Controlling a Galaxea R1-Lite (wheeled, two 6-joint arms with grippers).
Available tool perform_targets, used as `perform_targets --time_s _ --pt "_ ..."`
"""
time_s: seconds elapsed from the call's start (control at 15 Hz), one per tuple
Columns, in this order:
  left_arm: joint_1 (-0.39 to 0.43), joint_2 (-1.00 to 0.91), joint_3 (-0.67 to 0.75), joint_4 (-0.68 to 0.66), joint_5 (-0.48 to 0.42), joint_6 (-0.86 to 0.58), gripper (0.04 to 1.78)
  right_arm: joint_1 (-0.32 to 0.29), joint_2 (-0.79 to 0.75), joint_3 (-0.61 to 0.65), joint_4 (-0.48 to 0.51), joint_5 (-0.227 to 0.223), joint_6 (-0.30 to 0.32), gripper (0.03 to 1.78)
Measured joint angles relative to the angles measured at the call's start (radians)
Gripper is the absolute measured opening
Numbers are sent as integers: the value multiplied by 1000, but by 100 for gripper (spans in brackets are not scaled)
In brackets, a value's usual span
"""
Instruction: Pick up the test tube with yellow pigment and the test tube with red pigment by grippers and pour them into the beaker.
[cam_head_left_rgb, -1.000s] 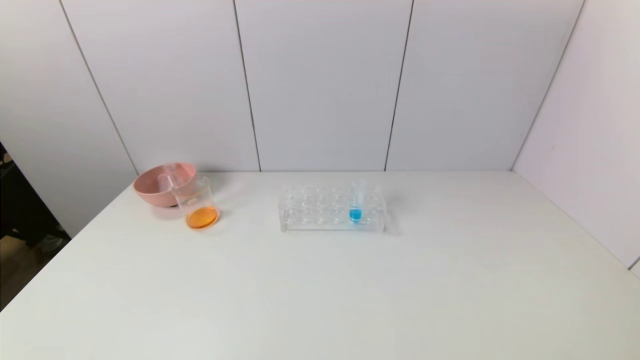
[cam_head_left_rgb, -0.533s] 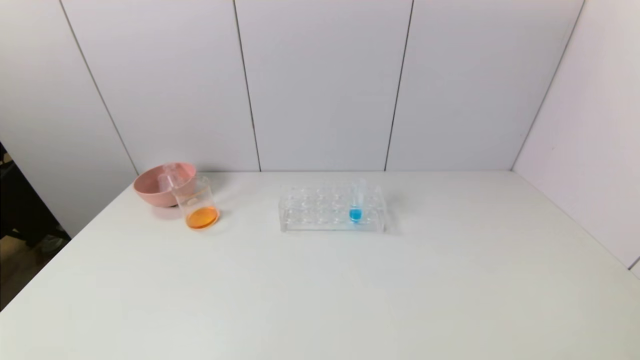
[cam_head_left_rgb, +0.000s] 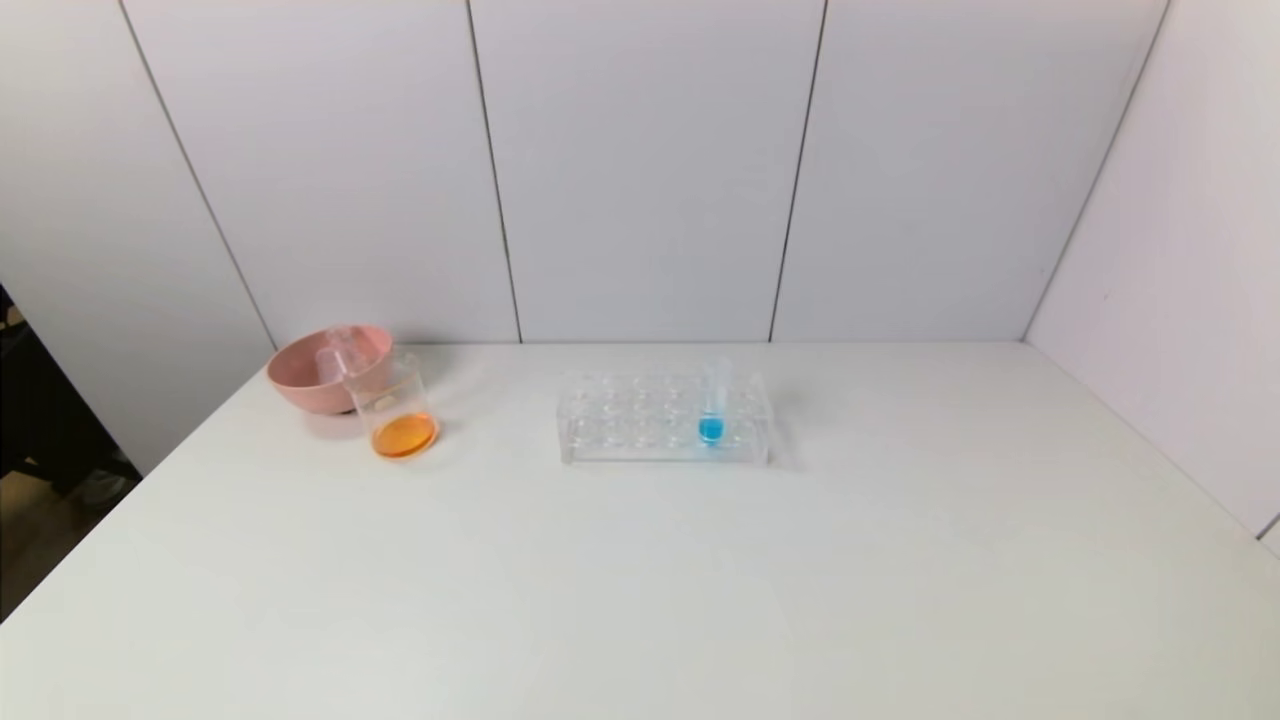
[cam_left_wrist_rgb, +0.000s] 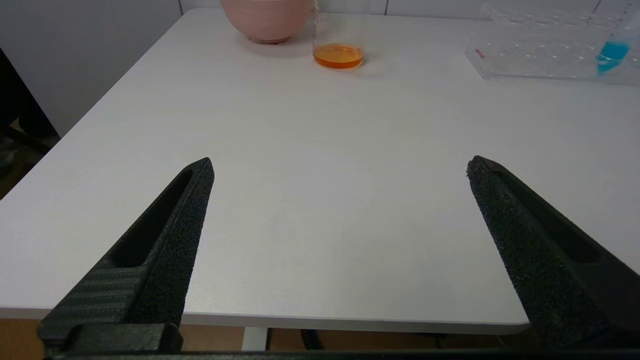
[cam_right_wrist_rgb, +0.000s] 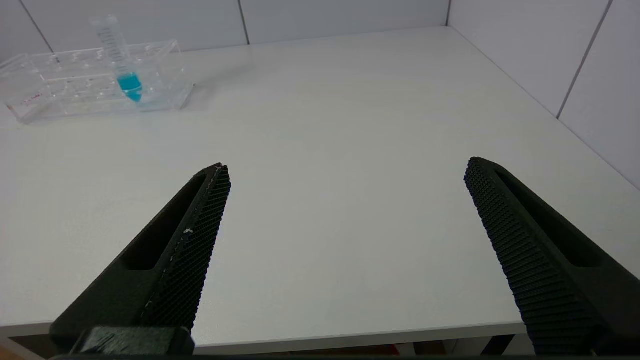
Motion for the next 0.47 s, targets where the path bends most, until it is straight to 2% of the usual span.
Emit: perform_targets --time_s 0.47 --pt "0 0 0 0 1 -1 176 0 0 0 0 0 2 171"
